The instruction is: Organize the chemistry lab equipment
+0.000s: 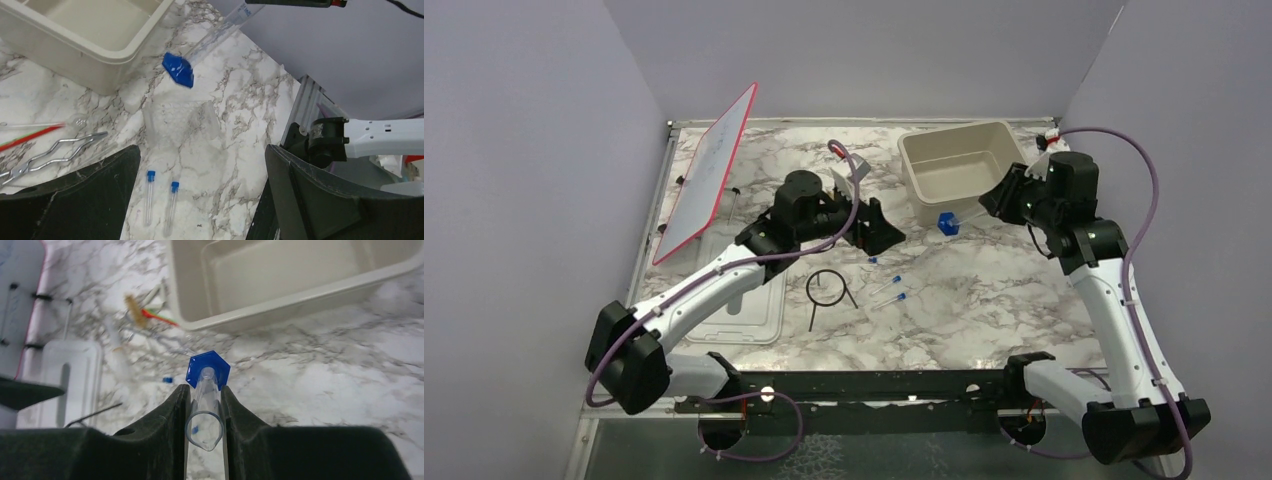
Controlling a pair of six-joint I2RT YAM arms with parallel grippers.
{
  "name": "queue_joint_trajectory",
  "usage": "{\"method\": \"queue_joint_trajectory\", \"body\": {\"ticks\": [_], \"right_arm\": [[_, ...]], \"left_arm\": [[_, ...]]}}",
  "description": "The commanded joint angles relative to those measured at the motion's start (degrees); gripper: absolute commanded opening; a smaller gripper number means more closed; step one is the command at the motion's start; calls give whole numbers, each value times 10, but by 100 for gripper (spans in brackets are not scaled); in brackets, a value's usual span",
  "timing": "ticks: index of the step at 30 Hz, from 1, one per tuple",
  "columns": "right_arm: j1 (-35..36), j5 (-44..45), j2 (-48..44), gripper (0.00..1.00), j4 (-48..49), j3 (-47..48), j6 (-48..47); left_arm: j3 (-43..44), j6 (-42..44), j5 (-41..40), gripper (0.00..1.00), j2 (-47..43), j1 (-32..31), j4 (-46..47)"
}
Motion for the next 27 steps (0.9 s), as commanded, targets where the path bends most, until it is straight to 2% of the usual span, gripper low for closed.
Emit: {"method": "queue_joint_trajectory", "body": {"ticks": [1,4,7,11,14,16,21,27], "right_arm": [[3,-206,0,25,-6,0,-24],[3,-302,5,25,12,-13,-15],[2,-382,6,25,33,-29,-7],[3,-420,3,25,53,-41,4],[3,-437,10,25,57,-42,7],[2,-440,15,25,53,-36,7],[3,-451,22,25,57,-35,9],[3,-463,23,25,69,-40,17]], "left_arm": [[41,66,-21,97,52,-44,77],[36,197,-45,92,59,-62,81],[28,256,-53,89,65,-62,90],[45,255,11,83,90,-62,75],[60,282,46,70,105,-62,46],[75,288,57,66,114,-62,21],[91,284,131,60,134,-62,-10],[94,265,163,54,159,-63,-21]]}}
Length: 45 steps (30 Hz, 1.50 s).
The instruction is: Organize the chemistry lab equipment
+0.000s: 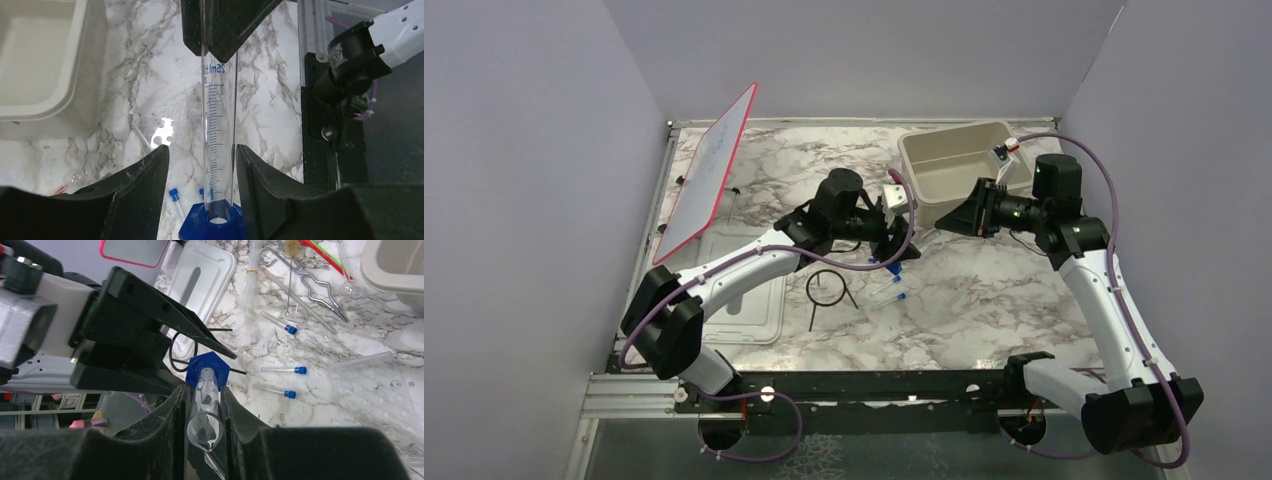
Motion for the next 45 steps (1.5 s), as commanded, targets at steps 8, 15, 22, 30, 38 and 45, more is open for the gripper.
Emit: {"method": "queue_joint_trajectory", "body": {"ticks": [8,15,22,30,38,45], "right_arm": [[3,-19,-2,26,40,-9,22],[3,22,-23,44,121,-57,93],[3,142,-33,57,140,-80,161],[4,153,-39,54,209,-133,209],[13,142,-33,42,293,-191,255],[23,137,-22,38,340,-211,280]], "left_arm": [[26,-13,62,15,23,-9,-28],[29,-43,7,0,23,-25,-20],[52,-182,-70,0,52,-25,14],[111,-246,-93,0,101,-26,-7],[131,-255,-78,0,116,-27,-7],[135,-269,-77,0,119,-28,0]]}}
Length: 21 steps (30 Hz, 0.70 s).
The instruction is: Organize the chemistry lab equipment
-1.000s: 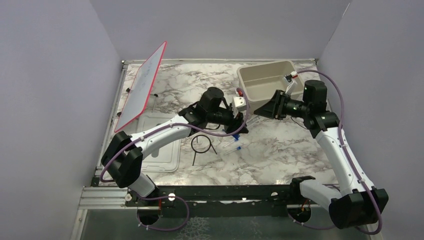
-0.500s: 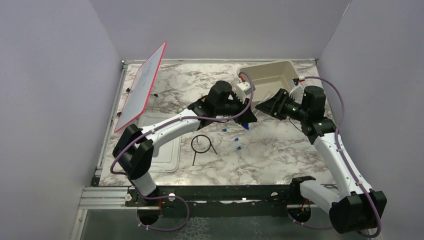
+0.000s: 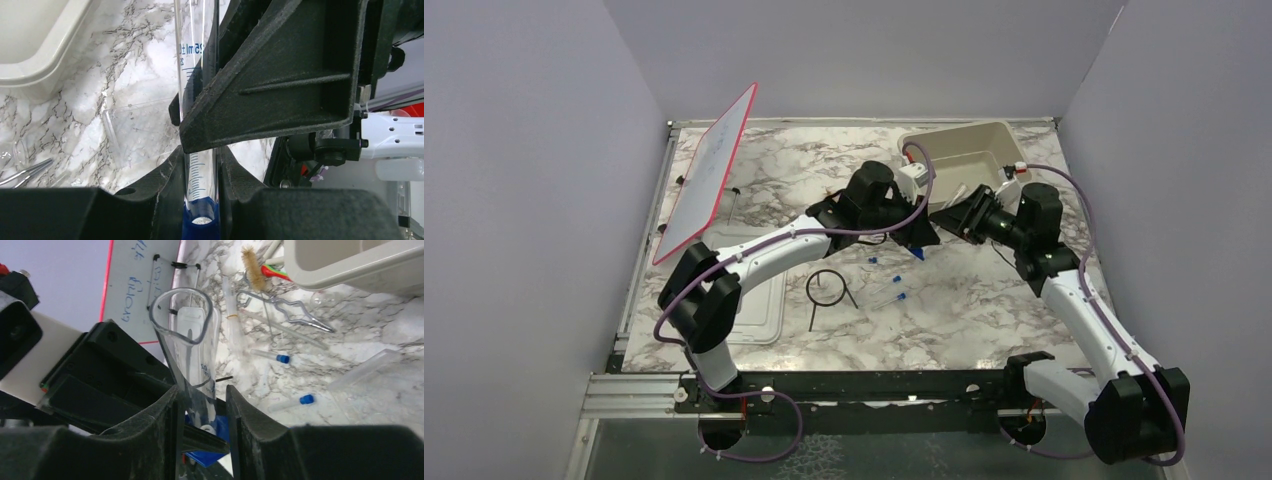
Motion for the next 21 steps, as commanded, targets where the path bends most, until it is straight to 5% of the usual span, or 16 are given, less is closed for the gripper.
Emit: {"method": "queue_joint_trajectory", "body": {"ticks": [1,4,8,12,21], "right_arm": [[7,4,6,33,42,-8,18],[7,11,-5,17,31,-3,23],[7,39,-15,14,8,17,27],[7,80,-5,13,-6,53,15],[7,178,109,10,15,155,58]], "left_arm": [[28,-16,4,0,-2,-3,30],[25,-9,-14,7,-5,-3,25],[6,23,-81,41,-34,-2,21],[-20,51,-160,64,-94,1,28],[-97,60,-358,76,-273,24,14]]}}
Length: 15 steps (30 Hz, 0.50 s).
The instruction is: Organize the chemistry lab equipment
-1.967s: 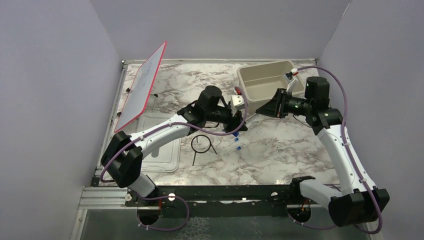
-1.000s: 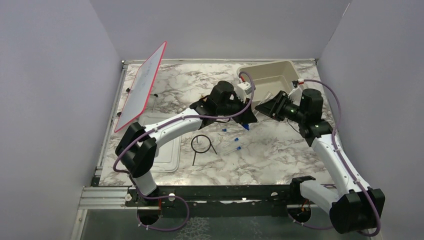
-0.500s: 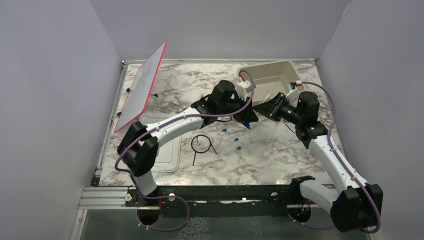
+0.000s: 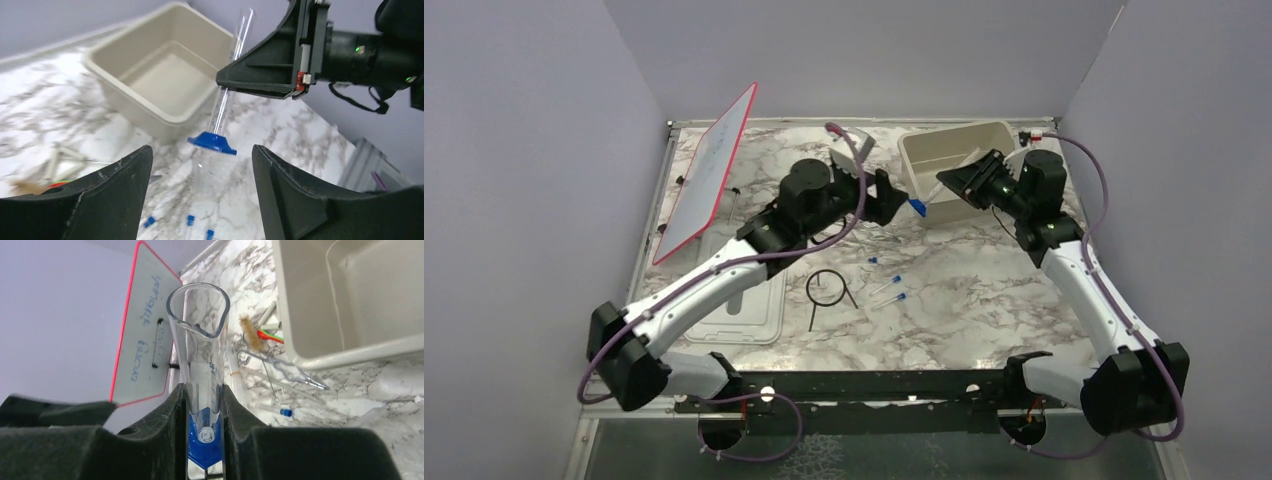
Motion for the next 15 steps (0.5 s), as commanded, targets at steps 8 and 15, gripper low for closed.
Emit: {"method": "queue_joint_trajectory", "body": {"ticks": [8,15], "right_arm": [[-9,231,224,10,16,142,115],[-34,251,356,10,6,215,173]], "left_arm": [[-109,56,-153,79,-148,16,-8],[-125,74,-136,79,-119,18,8]]}}
